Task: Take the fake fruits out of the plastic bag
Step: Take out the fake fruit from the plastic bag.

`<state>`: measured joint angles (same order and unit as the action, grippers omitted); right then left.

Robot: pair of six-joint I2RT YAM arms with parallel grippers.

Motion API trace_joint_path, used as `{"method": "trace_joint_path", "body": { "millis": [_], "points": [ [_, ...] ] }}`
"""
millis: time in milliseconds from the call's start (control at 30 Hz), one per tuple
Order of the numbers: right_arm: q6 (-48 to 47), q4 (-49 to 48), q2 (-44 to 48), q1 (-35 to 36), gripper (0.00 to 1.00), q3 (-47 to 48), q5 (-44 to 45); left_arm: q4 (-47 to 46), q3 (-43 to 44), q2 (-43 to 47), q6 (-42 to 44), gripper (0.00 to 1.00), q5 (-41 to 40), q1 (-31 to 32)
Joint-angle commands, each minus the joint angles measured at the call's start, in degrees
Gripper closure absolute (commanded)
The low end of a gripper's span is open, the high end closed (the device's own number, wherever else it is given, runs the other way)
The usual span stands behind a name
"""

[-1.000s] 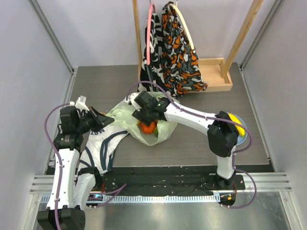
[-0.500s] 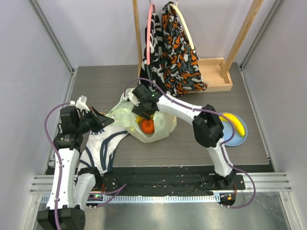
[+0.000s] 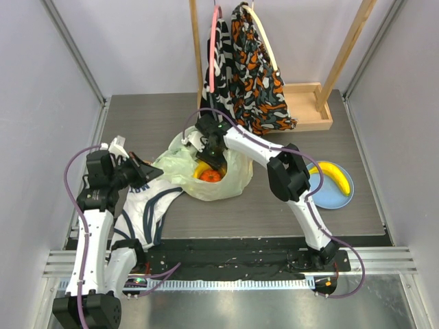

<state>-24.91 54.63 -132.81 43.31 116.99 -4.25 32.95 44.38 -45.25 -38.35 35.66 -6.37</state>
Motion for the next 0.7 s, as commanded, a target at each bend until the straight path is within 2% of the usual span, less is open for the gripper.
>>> {"method": "trace_joint_path", "body": {
  "millis": [0,100,267,400,500,567,667],
  "points": [
    [-1.90,1.72,4.22,0.99,0.76,0.79,-5.34,-2.27,1.94,-0.10,0.12,1.00,0.99,0.13],
    [-0.94,-4.94,10.10,1.16,0.87,-3.24,-1.13,-3.59,2.46,-0.80,-0.32,1.00,1.17,0.13],
    [1.08,-18.93,23.46,1.16,0.98,-16.78,2.40,-5.79,3.17,-1.59,-1.03,1.00,0.99,0.13],
    [3.63,-24.82,32.07,1.08,0.99,-21.71,3.20,-6.32,3.96,-1.85,-0.77,1.00,0.99,0.13],
    [5.21,-25.19,34.46,1.16,0.99,-24.08,2.41,-6.93,4.40,-2.47,-1.11,1.00,1.34,0.13],
    [5.48,-24.75,35.43,1.51,0.99,-26.02,-0.13,-10.61,4.49,-2.82,-3.04,1.00,3.00,0.13],
    [5.66,-24.48,35.52,3.96,0.99,-28.74,3.97,-16.33,5.45,-3.87,-6.11,1.00,6.08,0.13]
  ]
}}
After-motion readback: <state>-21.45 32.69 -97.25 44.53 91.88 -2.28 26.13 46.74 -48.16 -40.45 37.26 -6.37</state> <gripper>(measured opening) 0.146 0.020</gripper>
